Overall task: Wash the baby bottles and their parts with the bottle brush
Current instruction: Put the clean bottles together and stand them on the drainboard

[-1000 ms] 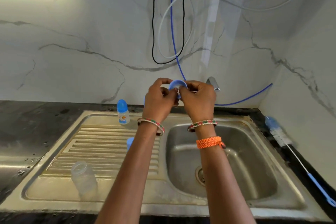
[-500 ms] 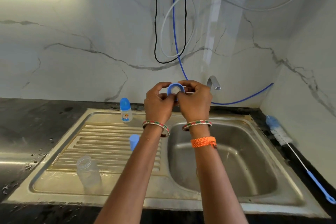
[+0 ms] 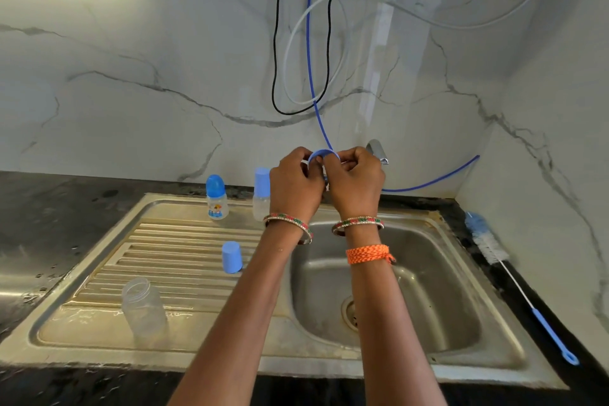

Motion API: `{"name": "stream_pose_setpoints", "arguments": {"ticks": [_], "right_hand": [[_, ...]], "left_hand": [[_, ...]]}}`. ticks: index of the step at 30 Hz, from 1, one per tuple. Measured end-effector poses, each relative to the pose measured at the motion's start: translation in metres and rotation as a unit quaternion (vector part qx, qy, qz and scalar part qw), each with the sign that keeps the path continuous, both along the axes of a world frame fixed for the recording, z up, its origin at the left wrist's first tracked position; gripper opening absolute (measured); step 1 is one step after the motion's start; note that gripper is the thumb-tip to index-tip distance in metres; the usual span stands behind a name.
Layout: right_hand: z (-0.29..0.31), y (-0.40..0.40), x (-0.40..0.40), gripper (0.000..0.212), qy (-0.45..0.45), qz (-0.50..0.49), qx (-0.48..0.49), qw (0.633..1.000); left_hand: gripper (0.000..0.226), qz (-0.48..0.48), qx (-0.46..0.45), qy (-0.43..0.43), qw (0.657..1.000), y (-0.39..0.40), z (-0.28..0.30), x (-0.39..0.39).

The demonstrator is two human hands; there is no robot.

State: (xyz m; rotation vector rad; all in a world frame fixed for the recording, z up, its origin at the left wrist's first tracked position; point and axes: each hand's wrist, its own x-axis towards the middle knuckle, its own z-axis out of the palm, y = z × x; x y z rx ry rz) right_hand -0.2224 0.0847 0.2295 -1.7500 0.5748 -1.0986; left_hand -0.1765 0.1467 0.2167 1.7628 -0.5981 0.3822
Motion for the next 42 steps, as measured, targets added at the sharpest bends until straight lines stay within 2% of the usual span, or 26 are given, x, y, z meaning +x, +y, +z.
{"name": "stream_pose_setpoints", "arguments": {"ticks": [2,5,9,13,17,19,21,23,26,28,30,33,35,37,38,40,42], "right_hand": [[-0.001,0.001,0.000,0.006,-0.012,0.009,0.007,1.000],[-0.005,-0.006,0.001,0.005,-0.003,0.083,0.045,0.996],[-0.010,-0.023,0.000,0.007,0.044,0.122,0.074,0.989],[-0.021,-0.021,0.002,0.008,0.096,0.083,0.033,0.991],[-0.033,-0.021,0.000,0.016,0.109,0.170,0.098,0.975],[-0.038,-0.021,0.000,0.017,0.135,0.243,0.124,0.953],[-0.045,-0.020,0.003,0.018,0.156,0.281,0.120,0.939],[-0.053,-0.019,0.008,0.019,0.150,0.302,0.122,0.934],[-0.065,-0.011,0.022,0.016,0.132,0.346,0.161,0.915],[-0.070,0.003,0.036,0.022,0.134,0.393,0.227,0.881],[-0.076,0.022,0.052,0.033,0.129,0.440,0.302,0.836],[-0.081,0.053,0.071,0.038,0.098,0.488,0.368,0.786],[-0.085,0.070,0.082,0.035,0.076,0.503,0.391,0.767],[-0.086,0.082,0.092,0.031,0.071,0.506,0.403,0.759],[-0.087,0.090,0.098,0.028,0.085,0.505,0.395,0.763],[-0.092,0.103,0.106,0.022,0.144,0.493,0.323,0.795],[-0.101,0.115,0.109,0.020,0.213,0.482,0.206,0.825]], "left_hand": [[0.013,0.009,-0.013,-0.007,1.000,0.000,0.000,-0.001],[0.008,-0.021,-0.022,0.000,1.000,0.007,-0.003,0.005],[0.013,-0.116,-0.029,0.115,0.986,0.011,-0.010,0.011],[0.009,-0.097,0.017,0.090,0.991,0.009,-0.019,0.009],[0.010,-0.105,-0.018,0.174,0.979,0.016,-0.037,0.016],[0.007,-0.114,-0.072,0.256,0.957,0.025,-0.046,0.019],[0.010,-0.158,-0.121,0.379,0.904,0.037,-0.049,0.023],[0.017,-0.216,-0.119,0.432,0.867,0.052,-0.051,0.028],[0.009,-0.246,-0.128,0.426,0.861,0.076,-0.053,0.038],[0.003,-0.220,-0.101,0.410,0.880,0.093,-0.057,0.047],[0.006,-0.166,-0.058,0.376,0.910,0.106,-0.065,0.060],[0.010,-0.045,0.004,0.234,0.971,0.126,-0.076,0.081],[0.009,-0.004,0.032,0.167,0.985,0.142,-0.080,0.092],[0.010,0.019,0.052,0.142,0.988,0.165,-0.081,0.098],[0.018,0.028,0.061,0.137,0.988,0.184,-0.082,0.101],[0.042,0.019,0.089,0.146,0.985,0.227,-0.089,0.107],[0.066,-0.004,0.170,0.198,0.965,0.267,-0.107,0.106]]}}
